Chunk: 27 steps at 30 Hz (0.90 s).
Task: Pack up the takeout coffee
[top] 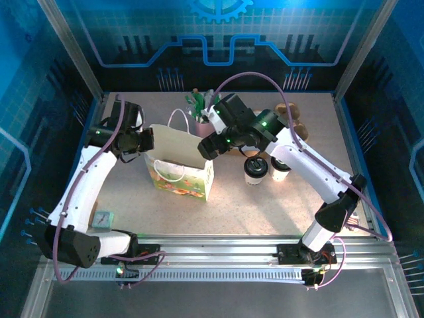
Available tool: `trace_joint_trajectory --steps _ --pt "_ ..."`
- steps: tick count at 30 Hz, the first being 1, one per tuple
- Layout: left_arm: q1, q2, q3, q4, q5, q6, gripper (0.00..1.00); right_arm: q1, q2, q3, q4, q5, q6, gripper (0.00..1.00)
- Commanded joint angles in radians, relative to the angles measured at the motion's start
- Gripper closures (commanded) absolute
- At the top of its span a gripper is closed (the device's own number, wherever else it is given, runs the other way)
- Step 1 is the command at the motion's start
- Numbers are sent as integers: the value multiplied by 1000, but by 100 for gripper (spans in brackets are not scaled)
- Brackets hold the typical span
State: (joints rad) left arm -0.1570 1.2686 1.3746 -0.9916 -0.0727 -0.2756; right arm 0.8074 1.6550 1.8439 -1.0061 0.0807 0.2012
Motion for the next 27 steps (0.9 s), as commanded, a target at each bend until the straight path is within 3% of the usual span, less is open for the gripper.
trace_joint_trajectory --steps 1,9,15,20,27 --pt "0 -76 -35 -42 17 -40 100 13 11 -20 39 -30 29 14" --pt "-118 -426 -280 116 -121 -216 100 38 -67 -133 153 -55 13 17" --pt "-281 -627 -456 195 -220 -344 100 66 -122 -249 185 -59 16 18" --pt "-494 -693 -507 173 -474 -409 100 133 -183 -372 213 -17 26 19" --pt "-909 -670 -564 127 -880 -544 100 186 -321 -578 286 21 77 22"
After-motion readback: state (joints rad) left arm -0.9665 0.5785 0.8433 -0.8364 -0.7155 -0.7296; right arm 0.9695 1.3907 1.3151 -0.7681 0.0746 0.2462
